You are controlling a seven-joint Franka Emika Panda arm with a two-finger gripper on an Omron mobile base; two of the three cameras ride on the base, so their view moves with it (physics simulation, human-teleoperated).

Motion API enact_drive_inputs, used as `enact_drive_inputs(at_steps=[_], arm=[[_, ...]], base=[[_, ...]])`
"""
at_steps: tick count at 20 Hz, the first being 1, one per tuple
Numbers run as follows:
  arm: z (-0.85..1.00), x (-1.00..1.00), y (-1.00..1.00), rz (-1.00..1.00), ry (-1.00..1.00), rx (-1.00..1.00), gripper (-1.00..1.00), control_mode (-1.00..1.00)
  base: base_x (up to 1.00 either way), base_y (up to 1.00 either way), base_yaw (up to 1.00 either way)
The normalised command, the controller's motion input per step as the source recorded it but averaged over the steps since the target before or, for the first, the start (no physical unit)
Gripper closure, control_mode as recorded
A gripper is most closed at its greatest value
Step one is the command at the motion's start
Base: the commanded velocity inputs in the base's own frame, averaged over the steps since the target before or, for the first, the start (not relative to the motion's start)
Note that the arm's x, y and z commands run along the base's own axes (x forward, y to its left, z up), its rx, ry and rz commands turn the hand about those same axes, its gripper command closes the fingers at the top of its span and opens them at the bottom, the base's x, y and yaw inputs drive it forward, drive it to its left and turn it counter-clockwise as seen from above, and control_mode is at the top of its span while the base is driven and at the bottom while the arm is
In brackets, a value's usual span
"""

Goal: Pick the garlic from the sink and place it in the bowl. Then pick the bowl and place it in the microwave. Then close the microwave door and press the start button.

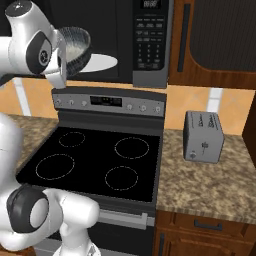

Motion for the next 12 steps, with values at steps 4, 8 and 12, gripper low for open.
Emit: enact_drive_inputs(at_steps=[4, 8, 12], arm=[[-0.01, 0.79, 0.05, 0.00, 0.06, 0.00, 1.00, -1.00], [-0.01, 0.81, 0.05, 0.01, 0.05, 0.00, 1.00, -1.00], [-0.13, 0.81, 0.16, 0.02, 0.02, 0.00, 1.00, -1.00]], base=[[0.00, 0.00, 0.00], [0.00, 0.00, 0.00], [0.00, 0.00, 0.00]])
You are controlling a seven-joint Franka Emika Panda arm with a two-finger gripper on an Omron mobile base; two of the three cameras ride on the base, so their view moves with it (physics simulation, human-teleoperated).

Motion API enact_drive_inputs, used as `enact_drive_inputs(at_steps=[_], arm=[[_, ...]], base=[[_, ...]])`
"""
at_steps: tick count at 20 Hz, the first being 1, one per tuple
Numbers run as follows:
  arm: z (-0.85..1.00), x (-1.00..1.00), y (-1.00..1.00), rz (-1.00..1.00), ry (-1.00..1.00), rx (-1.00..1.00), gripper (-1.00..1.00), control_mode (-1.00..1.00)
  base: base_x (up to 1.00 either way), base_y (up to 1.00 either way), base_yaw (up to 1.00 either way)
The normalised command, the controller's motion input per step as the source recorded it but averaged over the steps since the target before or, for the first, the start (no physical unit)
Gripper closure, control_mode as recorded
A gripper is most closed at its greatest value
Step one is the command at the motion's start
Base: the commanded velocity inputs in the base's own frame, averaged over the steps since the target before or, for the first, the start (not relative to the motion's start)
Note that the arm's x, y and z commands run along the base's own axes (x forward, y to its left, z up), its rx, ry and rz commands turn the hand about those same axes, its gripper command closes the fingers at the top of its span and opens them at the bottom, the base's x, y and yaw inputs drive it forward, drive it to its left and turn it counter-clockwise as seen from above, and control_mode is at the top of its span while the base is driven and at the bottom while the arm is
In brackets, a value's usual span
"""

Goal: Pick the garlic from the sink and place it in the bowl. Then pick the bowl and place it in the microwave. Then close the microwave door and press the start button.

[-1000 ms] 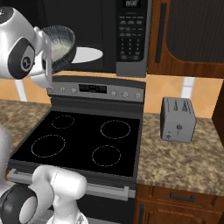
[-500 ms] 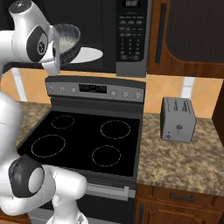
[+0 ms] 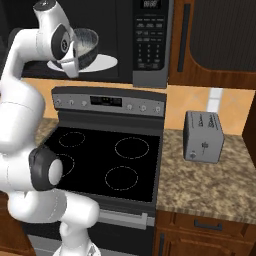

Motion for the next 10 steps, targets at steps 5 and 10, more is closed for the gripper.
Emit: enact_drive_inputs(at_steps=[5, 10], arm=[[-0.16, 0.62, 0.19, 0.04, 0.00, 0.00, 1.00, -1.00], [-0.23, 0.45, 0.13, 0.03, 0.00, 0.00, 1.00, -1.00]], base=[[0.00, 0.00, 0.00], [0.00, 0.00, 0.00]])
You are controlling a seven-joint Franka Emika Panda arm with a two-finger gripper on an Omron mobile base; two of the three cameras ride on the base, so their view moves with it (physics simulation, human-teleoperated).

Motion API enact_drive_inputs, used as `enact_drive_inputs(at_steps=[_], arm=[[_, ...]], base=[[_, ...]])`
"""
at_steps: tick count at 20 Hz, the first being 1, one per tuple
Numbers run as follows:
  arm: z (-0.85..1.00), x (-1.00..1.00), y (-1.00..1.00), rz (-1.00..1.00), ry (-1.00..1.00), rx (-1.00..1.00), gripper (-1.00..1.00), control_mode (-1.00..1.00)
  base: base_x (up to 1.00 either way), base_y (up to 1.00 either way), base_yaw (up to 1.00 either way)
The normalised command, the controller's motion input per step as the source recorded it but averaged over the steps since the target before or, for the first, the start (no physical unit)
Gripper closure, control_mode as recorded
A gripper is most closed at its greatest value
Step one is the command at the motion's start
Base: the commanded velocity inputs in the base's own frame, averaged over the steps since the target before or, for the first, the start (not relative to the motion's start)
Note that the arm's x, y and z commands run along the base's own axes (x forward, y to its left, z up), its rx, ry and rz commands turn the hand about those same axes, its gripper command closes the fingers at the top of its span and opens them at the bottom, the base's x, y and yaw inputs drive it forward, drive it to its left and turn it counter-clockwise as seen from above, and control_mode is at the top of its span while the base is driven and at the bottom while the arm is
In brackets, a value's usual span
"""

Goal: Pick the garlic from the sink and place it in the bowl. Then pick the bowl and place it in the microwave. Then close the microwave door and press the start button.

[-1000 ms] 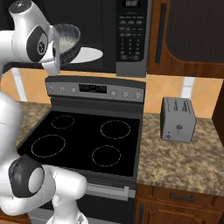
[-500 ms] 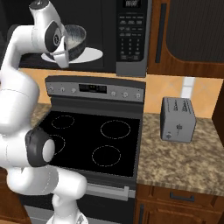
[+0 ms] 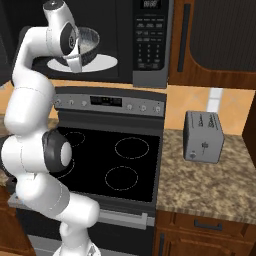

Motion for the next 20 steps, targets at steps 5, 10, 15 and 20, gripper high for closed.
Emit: enact_drive_inputs(at_steps=[5, 10, 15, 20], arm=[[-0.16, 0.08, 0.02, 0.02, 0.00, 0.00, -1.00, -1.00], [0.00, -0.25, 0.00, 0.00, -0.19, 0.00, -1.00, -1.00], [0.00, -0.45, 0.00, 0.02, -0.34, 0.00, -1.00, -1.00], [0.04, -0.77, 0.00, 0.00, -0.17, 0.00, -1.00, -1.00]], base=[[0.00, 0.00, 0.00], [0.00, 0.00, 0.00], [0.00, 0.00, 0.00], [0.00, 0.00, 0.00]])
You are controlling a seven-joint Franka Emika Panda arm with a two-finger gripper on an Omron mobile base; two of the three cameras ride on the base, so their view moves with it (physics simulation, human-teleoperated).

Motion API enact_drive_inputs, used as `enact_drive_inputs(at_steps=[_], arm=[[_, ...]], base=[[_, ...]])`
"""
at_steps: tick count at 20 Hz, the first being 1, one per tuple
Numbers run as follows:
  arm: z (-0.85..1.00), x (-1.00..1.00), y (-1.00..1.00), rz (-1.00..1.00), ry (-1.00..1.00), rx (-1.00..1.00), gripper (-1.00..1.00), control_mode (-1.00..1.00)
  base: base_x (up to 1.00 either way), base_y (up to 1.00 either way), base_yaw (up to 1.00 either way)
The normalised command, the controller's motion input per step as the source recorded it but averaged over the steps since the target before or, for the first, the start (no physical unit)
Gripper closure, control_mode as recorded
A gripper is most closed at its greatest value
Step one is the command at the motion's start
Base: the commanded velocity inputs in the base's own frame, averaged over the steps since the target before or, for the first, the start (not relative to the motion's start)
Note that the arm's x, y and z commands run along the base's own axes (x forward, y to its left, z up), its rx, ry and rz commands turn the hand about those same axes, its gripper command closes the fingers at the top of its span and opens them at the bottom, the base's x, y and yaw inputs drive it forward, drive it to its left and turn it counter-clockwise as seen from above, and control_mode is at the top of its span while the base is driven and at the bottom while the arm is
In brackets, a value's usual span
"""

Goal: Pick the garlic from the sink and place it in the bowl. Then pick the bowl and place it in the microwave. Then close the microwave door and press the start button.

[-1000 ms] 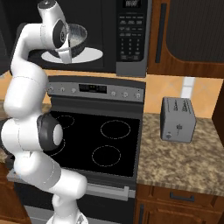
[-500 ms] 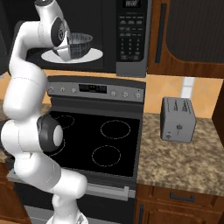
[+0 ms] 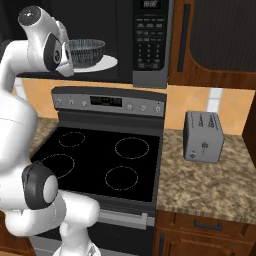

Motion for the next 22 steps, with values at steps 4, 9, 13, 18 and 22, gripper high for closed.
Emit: enact_drive_inputs(at_steps=[4, 9, 13, 18, 22], arm=[[-0.15, -0.70, 0.00, -0.01, -0.01, 0.00, -1.00, -1.00], [-0.29, -0.65, -0.04, 0.00, -0.03, -0.01, -1.00, -1.00], [-0.49, 0.00, 0.00, 0.00, 0.07, -0.18, -1.00, -1.00], [-0.69, -0.17, 0.00, 0.00, 0.01, -0.24, -1.00, -1.00], [-0.77, -0.08, 0.22, -0.06, 0.00, -0.28, -1.00, -1.00]], base=[[0.00, 0.00, 0.00], [0.00, 0.00, 0.00], [0.00, 0.00, 0.00], [0.00, 0.00, 0.00], [0.00, 0.00, 0.00]])
